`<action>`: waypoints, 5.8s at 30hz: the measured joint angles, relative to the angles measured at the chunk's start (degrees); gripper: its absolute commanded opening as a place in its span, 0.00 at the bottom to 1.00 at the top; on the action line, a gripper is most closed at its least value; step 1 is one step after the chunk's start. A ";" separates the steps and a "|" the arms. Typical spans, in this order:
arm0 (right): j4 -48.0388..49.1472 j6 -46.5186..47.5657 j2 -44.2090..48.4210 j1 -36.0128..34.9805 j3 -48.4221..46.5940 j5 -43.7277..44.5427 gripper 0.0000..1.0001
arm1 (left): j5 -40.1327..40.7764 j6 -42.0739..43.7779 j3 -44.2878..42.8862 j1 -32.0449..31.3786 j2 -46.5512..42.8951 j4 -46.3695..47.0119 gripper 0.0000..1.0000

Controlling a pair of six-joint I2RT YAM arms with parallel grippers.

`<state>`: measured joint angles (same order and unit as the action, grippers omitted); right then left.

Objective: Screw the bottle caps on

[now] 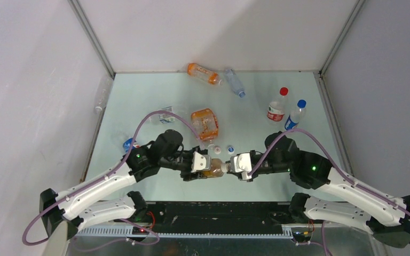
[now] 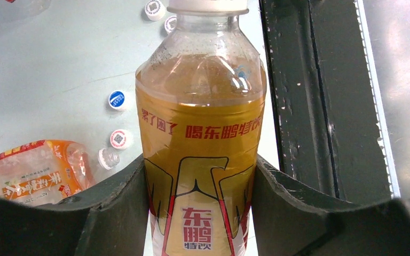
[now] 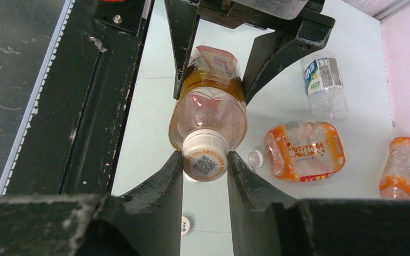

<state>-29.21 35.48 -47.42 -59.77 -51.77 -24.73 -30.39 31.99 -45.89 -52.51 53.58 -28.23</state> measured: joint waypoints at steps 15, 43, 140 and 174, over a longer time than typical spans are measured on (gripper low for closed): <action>10.99 -49.66 -9.64 7.26 -0.04 11.69 0.00 | 26.45 1.46 11.08 -3.91 -9.51 12.85 0.01; 17.27 -49.11 3.67 10.93 0.87 18.71 0.79 | 26.58 -17.27 11.15 -5.29 -4.98 37.16 0.01; 33.14 -54.10 -1.84 2.16 7.08 38.34 0.00 | 50.58 -22.14 15.41 -16.76 5.35 57.64 0.31; 46.49 -38.07 -9.75 35.30 21.53 45.55 0.04 | 50.25 -41.00 4.39 14.01 -13.90 1.46 1.00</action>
<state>17.28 -2.59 -57.17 -24.47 -30.24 20.82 19.86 -9.02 -41.50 -38.50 39.68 -26.76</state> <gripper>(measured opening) 0.350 0.996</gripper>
